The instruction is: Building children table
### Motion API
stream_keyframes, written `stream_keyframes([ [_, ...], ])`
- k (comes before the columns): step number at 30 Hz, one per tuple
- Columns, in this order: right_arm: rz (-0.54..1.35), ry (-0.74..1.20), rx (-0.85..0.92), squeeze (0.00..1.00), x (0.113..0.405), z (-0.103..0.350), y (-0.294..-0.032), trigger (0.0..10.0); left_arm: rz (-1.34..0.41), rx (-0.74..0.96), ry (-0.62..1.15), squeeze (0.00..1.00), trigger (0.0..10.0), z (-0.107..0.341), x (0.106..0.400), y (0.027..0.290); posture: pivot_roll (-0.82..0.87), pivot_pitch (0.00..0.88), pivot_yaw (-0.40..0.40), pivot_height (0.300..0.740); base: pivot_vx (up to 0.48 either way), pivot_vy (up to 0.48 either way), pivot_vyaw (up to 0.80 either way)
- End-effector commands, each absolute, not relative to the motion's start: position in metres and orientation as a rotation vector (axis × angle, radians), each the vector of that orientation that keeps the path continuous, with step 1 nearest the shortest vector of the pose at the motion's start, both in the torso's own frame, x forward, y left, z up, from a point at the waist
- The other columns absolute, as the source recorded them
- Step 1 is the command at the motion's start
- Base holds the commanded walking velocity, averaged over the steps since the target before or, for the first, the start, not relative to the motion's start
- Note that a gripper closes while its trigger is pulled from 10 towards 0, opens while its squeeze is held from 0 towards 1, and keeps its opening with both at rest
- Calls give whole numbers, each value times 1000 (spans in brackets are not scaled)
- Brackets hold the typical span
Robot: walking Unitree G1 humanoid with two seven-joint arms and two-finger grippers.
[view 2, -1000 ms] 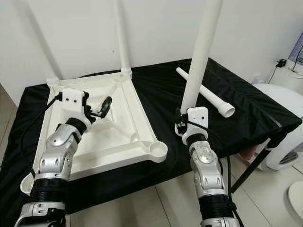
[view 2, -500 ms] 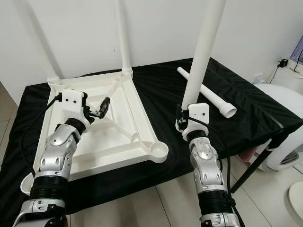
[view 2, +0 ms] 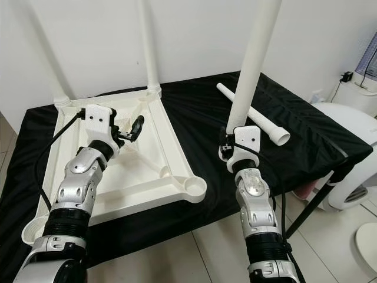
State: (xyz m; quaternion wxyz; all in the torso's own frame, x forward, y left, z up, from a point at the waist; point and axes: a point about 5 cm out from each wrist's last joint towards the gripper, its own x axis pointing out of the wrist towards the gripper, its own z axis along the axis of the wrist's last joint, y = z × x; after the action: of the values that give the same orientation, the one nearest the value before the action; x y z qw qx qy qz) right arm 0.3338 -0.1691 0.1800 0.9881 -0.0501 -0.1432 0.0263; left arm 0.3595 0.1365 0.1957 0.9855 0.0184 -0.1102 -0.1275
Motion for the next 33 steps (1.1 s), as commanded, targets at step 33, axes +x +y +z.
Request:
stream_keyframes([
  [33,59,-271,-123,0,316,171,-173,10000,-143,73,-182,0,10000,171,330,128,-117,0,80,740,0,0,0],
])
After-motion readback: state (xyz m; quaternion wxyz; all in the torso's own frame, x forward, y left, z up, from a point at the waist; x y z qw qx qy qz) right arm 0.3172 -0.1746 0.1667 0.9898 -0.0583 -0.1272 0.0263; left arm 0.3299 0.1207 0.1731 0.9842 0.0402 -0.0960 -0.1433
